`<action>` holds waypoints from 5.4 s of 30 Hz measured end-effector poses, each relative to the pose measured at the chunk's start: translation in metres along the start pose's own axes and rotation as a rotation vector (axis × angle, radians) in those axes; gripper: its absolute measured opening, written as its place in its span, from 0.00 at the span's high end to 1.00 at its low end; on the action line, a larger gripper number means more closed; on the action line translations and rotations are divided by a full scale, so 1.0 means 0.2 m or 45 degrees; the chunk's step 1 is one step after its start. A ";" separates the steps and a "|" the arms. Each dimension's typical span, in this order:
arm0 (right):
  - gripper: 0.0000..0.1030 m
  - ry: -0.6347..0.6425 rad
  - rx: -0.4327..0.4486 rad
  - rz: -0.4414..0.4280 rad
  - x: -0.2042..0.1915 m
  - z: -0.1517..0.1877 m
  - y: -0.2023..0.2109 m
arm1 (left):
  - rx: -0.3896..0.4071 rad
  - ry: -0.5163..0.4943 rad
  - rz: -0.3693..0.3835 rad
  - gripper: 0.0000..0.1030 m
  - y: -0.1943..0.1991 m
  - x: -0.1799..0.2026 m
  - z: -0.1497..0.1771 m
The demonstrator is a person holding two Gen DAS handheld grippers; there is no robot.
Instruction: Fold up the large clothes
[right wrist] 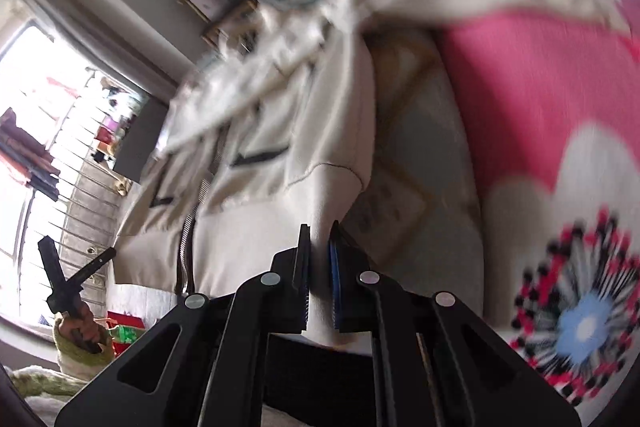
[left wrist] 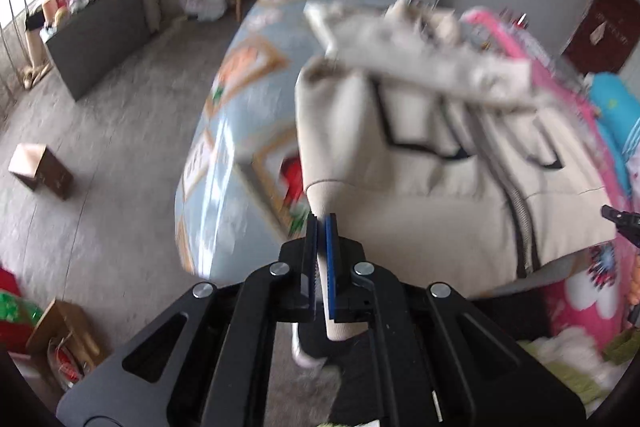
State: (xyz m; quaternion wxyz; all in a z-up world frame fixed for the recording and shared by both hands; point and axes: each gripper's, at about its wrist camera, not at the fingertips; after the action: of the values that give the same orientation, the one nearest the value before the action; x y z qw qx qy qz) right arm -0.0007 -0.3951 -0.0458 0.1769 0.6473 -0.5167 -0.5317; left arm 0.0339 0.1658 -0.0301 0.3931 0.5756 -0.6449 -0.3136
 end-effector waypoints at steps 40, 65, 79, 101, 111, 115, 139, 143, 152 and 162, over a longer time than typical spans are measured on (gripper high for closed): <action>0.54 -1.103 0.659 0.084 1.64 -0.86 0.29 | -0.071 -0.103 -0.234 0.20 -0.93 0.61 -1.02; 0.90 0.165 0.815 -0.179 -0.39 -1.41 0.56 | -0.025 -0.072 -0.123 0.20 -0.83 0.52 -1.00; 0.70 0.590 -0.171 -0.169 -1.13 -1.04 -1.11 | -0.019 -0.063 0.101 0.50 -0.60 0.38 -0.91; 0.48 0.422 0.086 0.154 -0.29 -0.61 -0.60 | -0.148 -0.049 0.133 0.93 -0.95 0.56 -1.15; 0.48 0.301 0.154 0.214 -0.20 -0.62 -0.56 | 0.268 -0.039 0.129 0.94 -0.34 0.47 -1.34; 0.48 0.240 0.117 0.168 -0.15 -0.63 -0.53 | 0.067 0.052 0.025 0.94 -0.56 0.29 -1.29; 0.95 0.058 0.141 0.167 -0.04 -1.57 -0.84 | 0.083 -0.010 -0.034 0.94 -0.76 0.26 -1.12; 0.95 0.057 0.214 0.222 -0.04 -1.53 -0.80 | 0.103 -0.037 -0.057 0.94 -0.75 0.28 -1.16; 0.85 0.089 0.229 0.353 -0.06 -1.51 -0.73 | 0.092 -0.093 -0.121 0.90 -0.72 0.28 -1.12; 0.62 0.575 -0.022 0.356 -0.44 -1.17 -0.91 | -0.066 -0.115 -0.067 0.86 -0.81 0.33 -1.06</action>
State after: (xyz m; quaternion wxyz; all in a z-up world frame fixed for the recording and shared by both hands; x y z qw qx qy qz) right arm 0.2997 -0.3214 -0.0564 0.3652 0.6703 -0.5439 -0.3485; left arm 0.2969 0.0877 -0.0546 0.3701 0.5672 -0.6382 -0.3661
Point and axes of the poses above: each gripper's, at about its wrist camera, not at the fingertips, and y roughly against the way its jaws point, x to its right, z to its underside, and after that the axes turned 1 degree about -z, right-handed
